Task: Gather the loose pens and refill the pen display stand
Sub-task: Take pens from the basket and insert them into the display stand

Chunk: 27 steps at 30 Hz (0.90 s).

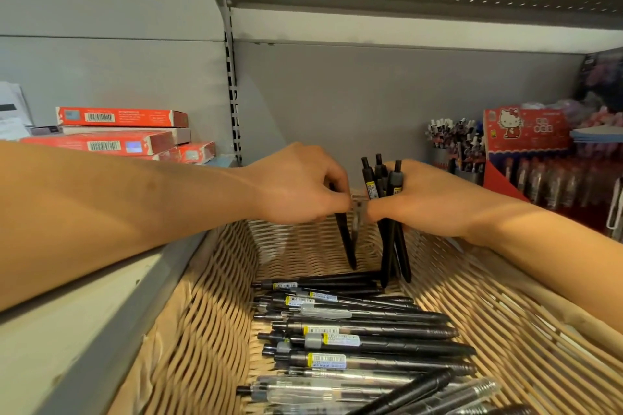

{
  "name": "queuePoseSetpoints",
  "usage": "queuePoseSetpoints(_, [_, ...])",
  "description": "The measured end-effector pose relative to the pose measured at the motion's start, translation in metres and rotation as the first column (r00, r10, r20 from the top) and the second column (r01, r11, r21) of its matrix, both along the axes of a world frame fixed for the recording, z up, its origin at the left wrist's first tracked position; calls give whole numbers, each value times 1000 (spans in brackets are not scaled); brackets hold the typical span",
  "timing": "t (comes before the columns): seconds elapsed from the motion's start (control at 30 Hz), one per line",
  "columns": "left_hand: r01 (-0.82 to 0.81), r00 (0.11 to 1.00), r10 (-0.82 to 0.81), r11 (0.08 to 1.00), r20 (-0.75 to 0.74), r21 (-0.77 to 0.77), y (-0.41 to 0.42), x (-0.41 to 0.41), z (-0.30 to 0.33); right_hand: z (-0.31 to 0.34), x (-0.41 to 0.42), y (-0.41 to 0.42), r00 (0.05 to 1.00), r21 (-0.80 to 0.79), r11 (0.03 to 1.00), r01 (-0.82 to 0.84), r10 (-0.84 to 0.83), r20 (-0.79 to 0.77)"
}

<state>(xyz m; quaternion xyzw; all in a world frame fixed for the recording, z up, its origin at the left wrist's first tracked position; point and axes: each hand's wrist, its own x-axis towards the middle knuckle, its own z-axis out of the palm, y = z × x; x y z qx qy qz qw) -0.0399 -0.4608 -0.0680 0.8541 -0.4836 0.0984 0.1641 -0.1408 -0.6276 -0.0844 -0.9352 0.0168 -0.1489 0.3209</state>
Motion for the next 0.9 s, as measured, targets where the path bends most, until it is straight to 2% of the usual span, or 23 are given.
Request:
queuePoseSetpoints(0.07, [33,999,-33,999,-23,-20,-1,-3,0,-1,1,0,998,-35,998,-55,54,-26])
queuePoseSetpoints(0.23, [99,978,-101,995,-185,-21,0,-10,-1,-1,0,0,991,-116,985,-127,121,-58])
queuePoseSetpoints(0.3, [124,962,-115,992,-248,23,1,-13,-1,-1,1,1,985,-158,974,-162,151,-82])
queuePoseSetpoints(0.4, [142,963,-109,983,-245,119,1,-16,0,-1,2,0,976,-186,961,-206,188,-111])
queuePoseSetpoints(0.6, [95,883,-104,995,-458,-43,-1,-14,-1,-1,1,0,976,-172,962,-212,201,-80])
queuePoseSetpoints(0.63, [75,885,-73,997,-460,-14,-1,-14,-2,-1,1,1,978,-178,963,-203,191,-84])
queuePoseSetpoints(0.7, [60,926,2,986,-378,153,-1,-16,-2,-1,2,1,986,-191,968,-165,154,-70])
queuePoseSetpoints(0.8, [94,976,11,881,-218,464,4,-26,-1,-1,4,-3,998,-110,993,-47,50,26])
queuePoseSetpoints(0.83, [120,975,-1,842,-220,526,5,-33,-2,-2,4,-4,999,-48,999,-3,6,54])
queuePoseSetpoints(0.9, [188,959,-33,820,-283,540,4,-43,-10,-2,5,-6,997,57,997,44,-47,67])
